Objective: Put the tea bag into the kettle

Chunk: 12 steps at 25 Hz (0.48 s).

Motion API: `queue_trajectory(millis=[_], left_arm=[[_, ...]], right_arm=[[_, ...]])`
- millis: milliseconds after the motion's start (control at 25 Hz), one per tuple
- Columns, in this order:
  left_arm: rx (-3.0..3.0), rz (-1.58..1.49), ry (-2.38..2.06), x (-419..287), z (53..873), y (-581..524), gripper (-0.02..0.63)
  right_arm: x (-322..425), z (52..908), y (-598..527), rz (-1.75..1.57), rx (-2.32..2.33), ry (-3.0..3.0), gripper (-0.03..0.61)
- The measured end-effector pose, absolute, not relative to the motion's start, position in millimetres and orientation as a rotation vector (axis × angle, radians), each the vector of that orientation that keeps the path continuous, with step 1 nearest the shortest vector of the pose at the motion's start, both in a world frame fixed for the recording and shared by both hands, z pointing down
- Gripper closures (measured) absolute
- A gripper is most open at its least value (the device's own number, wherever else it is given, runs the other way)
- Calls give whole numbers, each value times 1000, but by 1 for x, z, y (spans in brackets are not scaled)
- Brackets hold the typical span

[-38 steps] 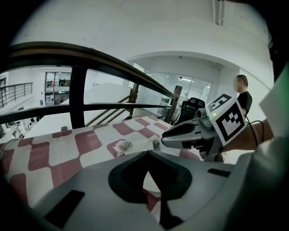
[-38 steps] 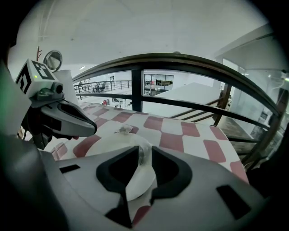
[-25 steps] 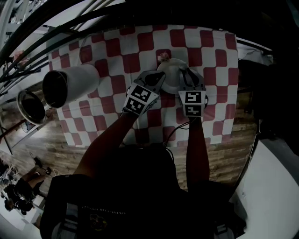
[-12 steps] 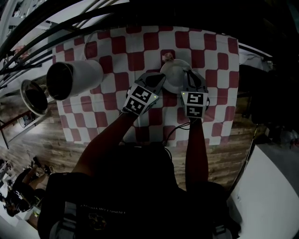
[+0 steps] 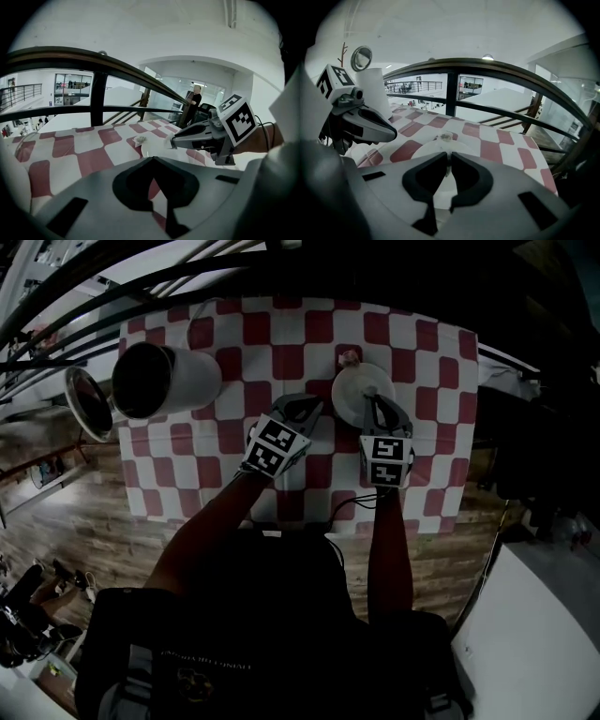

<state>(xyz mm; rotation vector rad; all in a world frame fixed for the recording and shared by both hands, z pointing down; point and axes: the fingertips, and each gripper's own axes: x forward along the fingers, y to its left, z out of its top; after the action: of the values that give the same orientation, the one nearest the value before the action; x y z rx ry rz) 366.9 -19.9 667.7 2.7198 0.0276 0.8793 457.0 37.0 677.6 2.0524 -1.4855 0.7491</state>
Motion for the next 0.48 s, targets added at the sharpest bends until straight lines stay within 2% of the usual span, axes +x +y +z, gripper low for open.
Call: queue_trajectory(millis=[480], left_arm=[[2705,863,-141,285,664,-49,611]], right_arm=[[371,675,5,732,1910,-1607,537]])
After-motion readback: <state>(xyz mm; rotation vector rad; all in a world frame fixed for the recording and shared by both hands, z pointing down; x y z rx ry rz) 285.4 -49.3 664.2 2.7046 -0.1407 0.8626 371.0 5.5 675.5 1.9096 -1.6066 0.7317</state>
